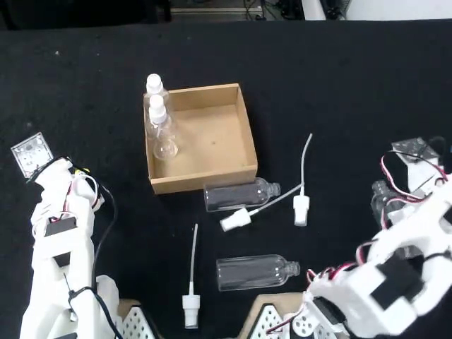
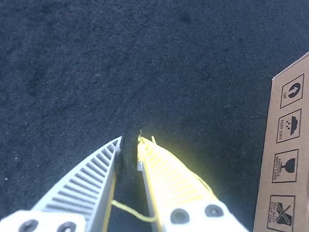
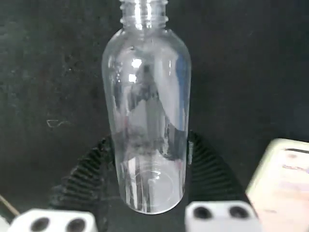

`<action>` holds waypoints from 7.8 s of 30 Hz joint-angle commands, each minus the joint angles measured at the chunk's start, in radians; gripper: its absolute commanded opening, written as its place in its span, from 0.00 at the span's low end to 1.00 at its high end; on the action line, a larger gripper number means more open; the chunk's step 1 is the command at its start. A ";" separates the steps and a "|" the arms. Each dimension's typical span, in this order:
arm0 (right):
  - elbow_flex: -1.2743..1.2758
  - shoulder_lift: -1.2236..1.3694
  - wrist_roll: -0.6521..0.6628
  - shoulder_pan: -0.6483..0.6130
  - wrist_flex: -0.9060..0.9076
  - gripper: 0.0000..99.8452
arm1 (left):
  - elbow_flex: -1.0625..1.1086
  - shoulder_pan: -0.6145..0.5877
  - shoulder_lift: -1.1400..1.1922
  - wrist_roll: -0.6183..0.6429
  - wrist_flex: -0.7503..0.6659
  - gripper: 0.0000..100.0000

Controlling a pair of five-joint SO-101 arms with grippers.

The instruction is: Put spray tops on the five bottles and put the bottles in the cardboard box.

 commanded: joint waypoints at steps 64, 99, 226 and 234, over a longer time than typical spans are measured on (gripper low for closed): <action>-0.383 -0.229 -0.336 -0.218 0.143 0.01 | -0.989 0.437 -0.020 -0.638 1.493 0.05; -0.390 -0.140 -0.336 -0.203 0.133 0.01 | -0.226 1.004 -0.032 -0.002 0.934 0.28; -0.469 -0.139 -0.252 -0.052 0.141 0.01 | -0.206 0.858 -0.031 -1.036 1.017 0.23; -0.469 -0.139 -0.252 -0.052 0.141 0.01 | -0.397 0.651 -0.032 -0.988 1.135 0.23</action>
